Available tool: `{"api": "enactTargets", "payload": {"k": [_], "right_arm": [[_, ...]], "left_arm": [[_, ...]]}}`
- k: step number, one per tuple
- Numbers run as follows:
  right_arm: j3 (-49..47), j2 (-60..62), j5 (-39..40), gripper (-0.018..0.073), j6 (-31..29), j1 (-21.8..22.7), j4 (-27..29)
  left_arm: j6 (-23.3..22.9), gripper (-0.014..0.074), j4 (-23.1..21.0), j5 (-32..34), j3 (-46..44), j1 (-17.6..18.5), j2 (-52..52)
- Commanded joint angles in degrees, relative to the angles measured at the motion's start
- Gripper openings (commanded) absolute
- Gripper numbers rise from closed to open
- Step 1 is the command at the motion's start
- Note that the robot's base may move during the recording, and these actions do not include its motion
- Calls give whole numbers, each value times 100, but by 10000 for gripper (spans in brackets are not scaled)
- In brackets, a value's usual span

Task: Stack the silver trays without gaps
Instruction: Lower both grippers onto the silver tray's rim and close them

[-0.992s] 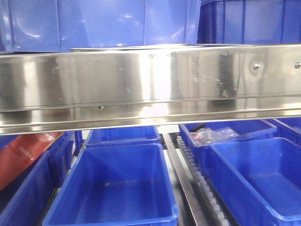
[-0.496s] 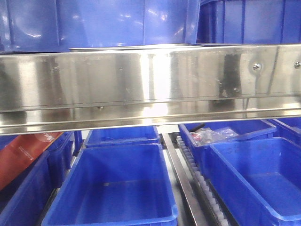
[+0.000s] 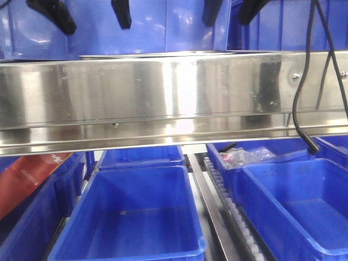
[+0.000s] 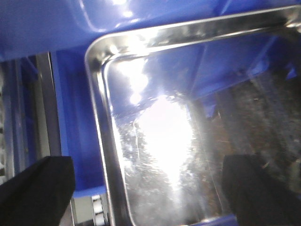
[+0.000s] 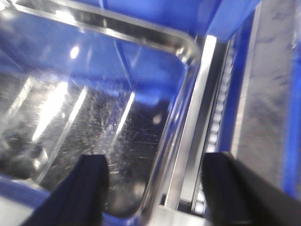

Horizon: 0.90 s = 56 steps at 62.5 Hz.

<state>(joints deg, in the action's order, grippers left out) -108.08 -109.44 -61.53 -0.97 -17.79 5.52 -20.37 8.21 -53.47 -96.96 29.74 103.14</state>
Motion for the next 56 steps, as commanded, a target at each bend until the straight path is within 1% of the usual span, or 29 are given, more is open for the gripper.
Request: {"api": "enactTargets", "payload": {"k": [1,13,21,38,50,56], "right_arm": [[-44,-102,88,263,0,-4,-72],[-44,-298,166,263,0,-4,-37],[-44,-420,154,263,0,-4,-25],[-44,-516,193,263,301,7,-25],[-44,-578,193,263,389,7,-25],[-44,-614,193,263,390,7,-25]], "left_arm": [[-106,538,35,2,-44,-44,68],[-118,538,33,25,-44,-44,152],[-118,538,134,23,-44,-44,212],[-127,538,145,4,-44,-44,381],[-127,538,145,89,-44,-44,395],[-230,538,145,129,-44,-44,395]]}}
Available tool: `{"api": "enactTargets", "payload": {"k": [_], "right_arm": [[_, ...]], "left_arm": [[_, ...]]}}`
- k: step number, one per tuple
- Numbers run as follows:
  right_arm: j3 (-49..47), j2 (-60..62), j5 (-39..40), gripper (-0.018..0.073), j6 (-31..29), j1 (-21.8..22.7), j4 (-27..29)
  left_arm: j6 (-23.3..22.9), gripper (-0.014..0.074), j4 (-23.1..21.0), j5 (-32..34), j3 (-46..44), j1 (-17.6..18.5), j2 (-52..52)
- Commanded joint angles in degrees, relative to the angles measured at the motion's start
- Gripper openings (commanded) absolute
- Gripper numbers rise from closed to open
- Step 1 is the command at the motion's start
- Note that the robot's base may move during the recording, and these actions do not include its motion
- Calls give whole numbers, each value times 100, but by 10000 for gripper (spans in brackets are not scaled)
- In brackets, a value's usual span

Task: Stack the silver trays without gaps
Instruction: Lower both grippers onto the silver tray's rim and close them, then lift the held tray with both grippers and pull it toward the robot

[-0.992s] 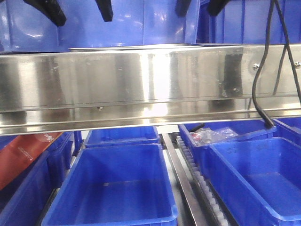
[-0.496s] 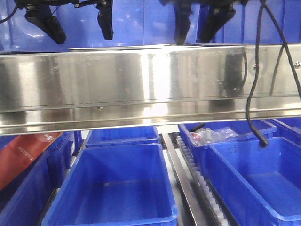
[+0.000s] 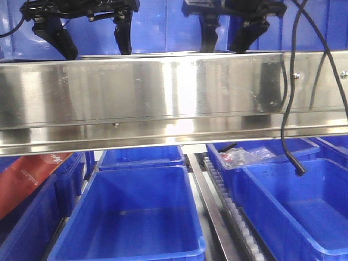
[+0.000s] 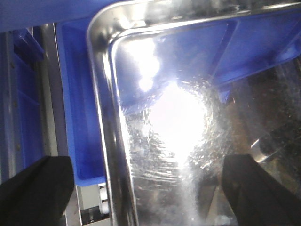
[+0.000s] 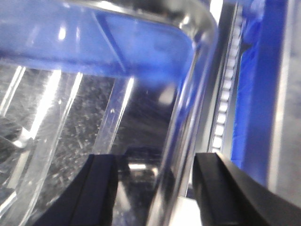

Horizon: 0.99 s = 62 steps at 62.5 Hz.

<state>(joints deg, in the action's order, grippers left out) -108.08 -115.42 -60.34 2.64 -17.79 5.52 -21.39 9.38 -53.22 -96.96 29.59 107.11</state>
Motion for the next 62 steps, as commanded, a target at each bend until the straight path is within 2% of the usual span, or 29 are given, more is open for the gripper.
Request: {"api": "enactTargets", "payload": {"k": [1,24,62], "right_arm": [[-44,-30,75,263,29,7,-25],[-44,-115,75,263,29,7,-137],[-44,-125,247,263,29,7,-229]], "left_arm": [[-127,538,28,110,-44,-29,-3],[-176,537,28,195,-44,-190,-3],[-176,537,10,220,-44,-198,169]]}}
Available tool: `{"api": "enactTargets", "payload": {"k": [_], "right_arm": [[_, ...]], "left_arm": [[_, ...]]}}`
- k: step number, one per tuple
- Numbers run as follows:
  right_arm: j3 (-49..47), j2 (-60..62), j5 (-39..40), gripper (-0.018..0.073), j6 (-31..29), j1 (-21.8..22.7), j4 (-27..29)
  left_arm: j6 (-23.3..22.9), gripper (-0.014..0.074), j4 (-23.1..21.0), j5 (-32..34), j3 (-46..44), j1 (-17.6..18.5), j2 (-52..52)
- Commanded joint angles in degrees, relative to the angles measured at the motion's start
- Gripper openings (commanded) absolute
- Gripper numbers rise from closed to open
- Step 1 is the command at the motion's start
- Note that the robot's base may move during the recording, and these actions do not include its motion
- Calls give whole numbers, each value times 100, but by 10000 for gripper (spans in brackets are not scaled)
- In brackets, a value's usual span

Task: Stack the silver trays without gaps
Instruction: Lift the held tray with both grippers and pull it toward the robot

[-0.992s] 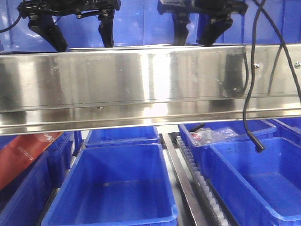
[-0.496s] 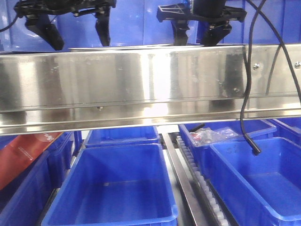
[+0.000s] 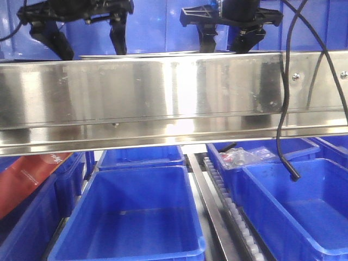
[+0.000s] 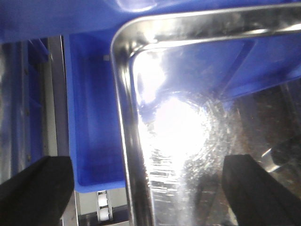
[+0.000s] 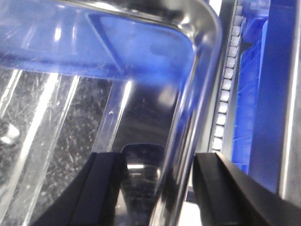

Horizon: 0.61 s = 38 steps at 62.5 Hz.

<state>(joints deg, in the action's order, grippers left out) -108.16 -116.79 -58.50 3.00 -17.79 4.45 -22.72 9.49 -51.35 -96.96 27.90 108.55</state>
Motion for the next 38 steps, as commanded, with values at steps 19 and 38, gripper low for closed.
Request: {"api": "enactTargets", "payload": {"k": [19,38], "right_arm": [[-35,12,100,141,-7,7,-123],[-35,12,135,-78,-7,7,-123]], "left_arm": [[-43,466,-21,100,-44,-29,38],[-43,17,-113,97,-44,-29,38]]}}
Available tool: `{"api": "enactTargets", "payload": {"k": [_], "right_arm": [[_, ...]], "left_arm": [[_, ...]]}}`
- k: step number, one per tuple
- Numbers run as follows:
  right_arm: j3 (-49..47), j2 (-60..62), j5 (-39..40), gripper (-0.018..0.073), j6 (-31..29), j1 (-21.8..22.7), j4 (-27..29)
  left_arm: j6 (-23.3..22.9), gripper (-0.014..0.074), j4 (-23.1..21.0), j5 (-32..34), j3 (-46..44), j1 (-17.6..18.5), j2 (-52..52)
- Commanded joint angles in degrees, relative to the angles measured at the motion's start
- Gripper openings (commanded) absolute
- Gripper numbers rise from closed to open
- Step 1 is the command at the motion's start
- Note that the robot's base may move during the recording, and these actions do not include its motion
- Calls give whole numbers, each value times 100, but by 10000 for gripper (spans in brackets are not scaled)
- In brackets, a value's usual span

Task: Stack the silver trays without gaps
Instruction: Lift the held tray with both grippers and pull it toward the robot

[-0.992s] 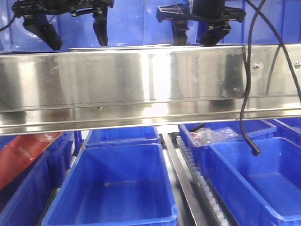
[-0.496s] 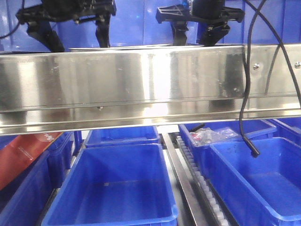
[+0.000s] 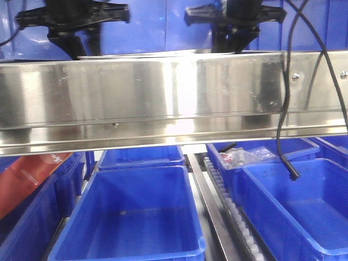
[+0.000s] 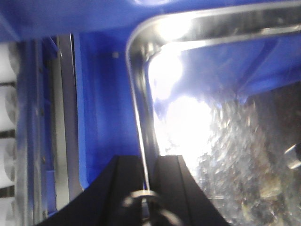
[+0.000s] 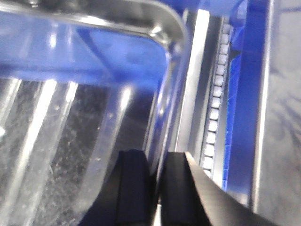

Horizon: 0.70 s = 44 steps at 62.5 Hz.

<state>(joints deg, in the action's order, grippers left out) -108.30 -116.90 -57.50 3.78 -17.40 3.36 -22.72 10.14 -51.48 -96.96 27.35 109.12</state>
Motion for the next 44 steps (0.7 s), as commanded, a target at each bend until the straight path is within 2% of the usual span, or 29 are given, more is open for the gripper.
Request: {"api": "enactTargets", "payload": {"k": [1,5,44], "right_arm": [[-21,23,49,-80,-85,-31,-15],[-21,23,49,-81,-85,-31,-15],[-32,652,-425,-81,-85,-31,-15]], "left_arm": [[-43,2,-178,114,-44,26,-19],[-43,-21,-178,89,-44,26,-19],[-43,-13,-262,-186,-66,58,-746]]}}
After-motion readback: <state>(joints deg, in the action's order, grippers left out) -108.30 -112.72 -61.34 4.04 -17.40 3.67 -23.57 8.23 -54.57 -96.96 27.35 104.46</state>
